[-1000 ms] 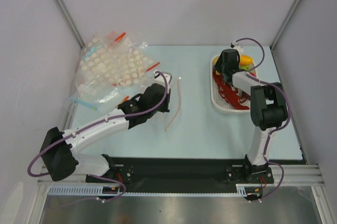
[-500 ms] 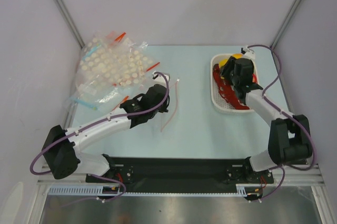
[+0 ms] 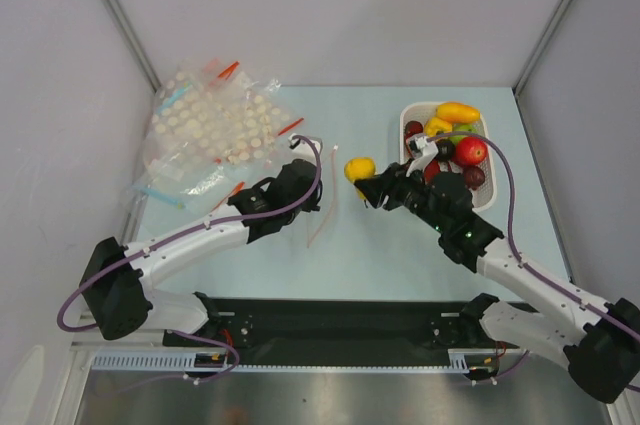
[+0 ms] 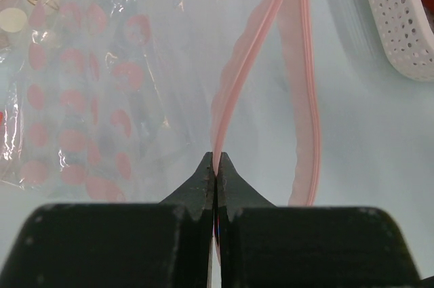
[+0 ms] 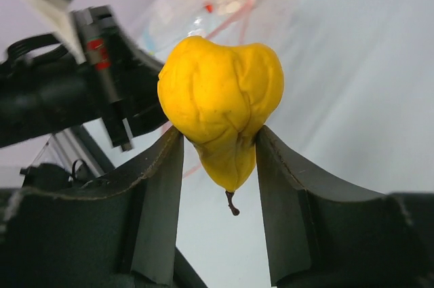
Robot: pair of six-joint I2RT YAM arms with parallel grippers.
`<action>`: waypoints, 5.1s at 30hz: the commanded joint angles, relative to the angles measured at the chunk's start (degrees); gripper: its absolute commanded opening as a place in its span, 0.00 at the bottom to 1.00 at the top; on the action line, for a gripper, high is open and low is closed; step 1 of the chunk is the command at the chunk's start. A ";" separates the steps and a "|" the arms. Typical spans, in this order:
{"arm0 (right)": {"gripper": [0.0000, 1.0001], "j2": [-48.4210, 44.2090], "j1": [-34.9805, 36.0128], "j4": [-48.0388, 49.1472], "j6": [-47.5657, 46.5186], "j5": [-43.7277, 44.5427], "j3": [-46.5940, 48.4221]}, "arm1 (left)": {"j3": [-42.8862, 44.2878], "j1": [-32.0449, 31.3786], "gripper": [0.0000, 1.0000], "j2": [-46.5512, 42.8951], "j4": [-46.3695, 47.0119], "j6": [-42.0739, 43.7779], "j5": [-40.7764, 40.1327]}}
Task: Place the food in the zip-top bag and seal the zipper
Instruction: Place the fake fruit in the zipper food storage bag, then pick up the fake fruit from the bin.
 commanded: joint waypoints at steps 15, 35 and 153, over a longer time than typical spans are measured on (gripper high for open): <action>0.35 3.47 8.62 10.75 -3.43 -7.16 -2.16 | 1.04 0.07 0.00 -0.97 1.47 0.65 -1.56; 0.36 15.25 8.71 8.64 3.86 -0.48 1.27 | -5.91 -0.63 0.00 -8.54 14.65 2.50 17.07; 0.34 19.76 -23.03 -15.62 11.60 30.65 18.24 | -8.63 0.87 0.00 -15.30 10.08 -3.13 0.91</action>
